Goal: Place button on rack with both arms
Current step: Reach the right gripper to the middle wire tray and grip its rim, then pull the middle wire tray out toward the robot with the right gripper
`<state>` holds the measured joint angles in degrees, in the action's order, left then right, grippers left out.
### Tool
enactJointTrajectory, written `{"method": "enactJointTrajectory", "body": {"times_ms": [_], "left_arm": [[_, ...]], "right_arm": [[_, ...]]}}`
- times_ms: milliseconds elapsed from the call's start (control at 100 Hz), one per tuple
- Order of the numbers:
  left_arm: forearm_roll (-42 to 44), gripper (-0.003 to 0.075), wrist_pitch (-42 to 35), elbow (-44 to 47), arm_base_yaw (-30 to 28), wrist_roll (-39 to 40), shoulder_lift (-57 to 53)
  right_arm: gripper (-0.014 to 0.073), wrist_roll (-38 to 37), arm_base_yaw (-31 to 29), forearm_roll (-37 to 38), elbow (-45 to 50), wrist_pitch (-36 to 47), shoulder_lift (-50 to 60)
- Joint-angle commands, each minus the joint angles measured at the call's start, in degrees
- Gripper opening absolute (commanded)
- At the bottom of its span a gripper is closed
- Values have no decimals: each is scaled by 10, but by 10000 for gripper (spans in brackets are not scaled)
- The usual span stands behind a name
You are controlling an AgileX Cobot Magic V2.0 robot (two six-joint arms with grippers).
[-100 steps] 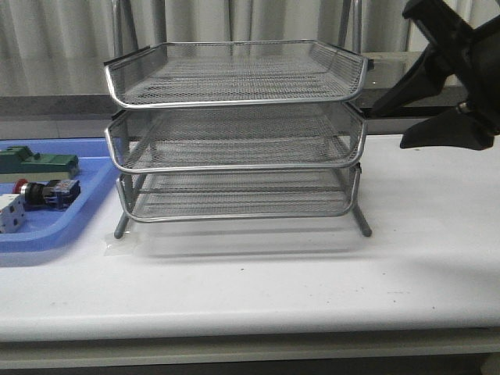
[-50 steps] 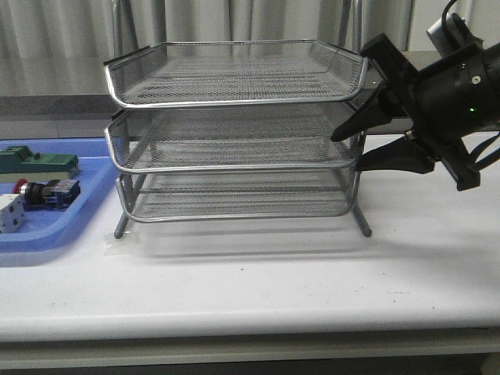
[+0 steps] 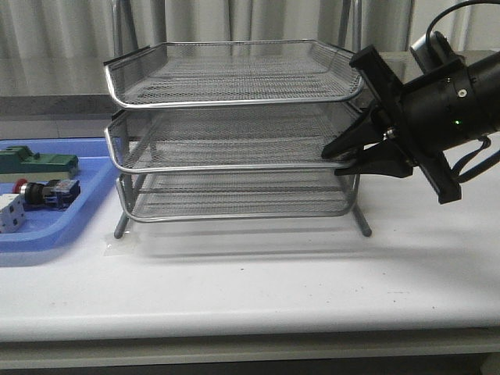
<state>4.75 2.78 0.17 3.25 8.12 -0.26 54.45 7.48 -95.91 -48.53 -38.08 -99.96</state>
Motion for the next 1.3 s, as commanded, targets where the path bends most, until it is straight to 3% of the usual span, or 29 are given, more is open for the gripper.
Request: {"method": "enactJointTrajectory", "body": {"times_ms": [0, 120, 480, 1090, 1210, 1290], "left_arm": [[0, -20, -45, 20, 4, 6, -18], [0, -20, -45, 20, 4, 6, -18], [0, -20, -45, 20, 4, 6, -18], [0, -20, -45, 20, 4, 6, -18], [0, -20, -45, 20, 4, 6, -18], [0, -20, -45, 20, 4, 6, -18]], "right_arm": [[45, 9, 4, -16, -15, -33, 22], [-43, 9, 12, -9, -15, -34, 22], [-43, 9, 16, 37, 22, -53, 27], [-43, 32, 16, 42, 213, -53, 178], [1, 32, 16, 45, 218, -52, 201], [82, 32, 16, 45, 218, -52, 212]]}}
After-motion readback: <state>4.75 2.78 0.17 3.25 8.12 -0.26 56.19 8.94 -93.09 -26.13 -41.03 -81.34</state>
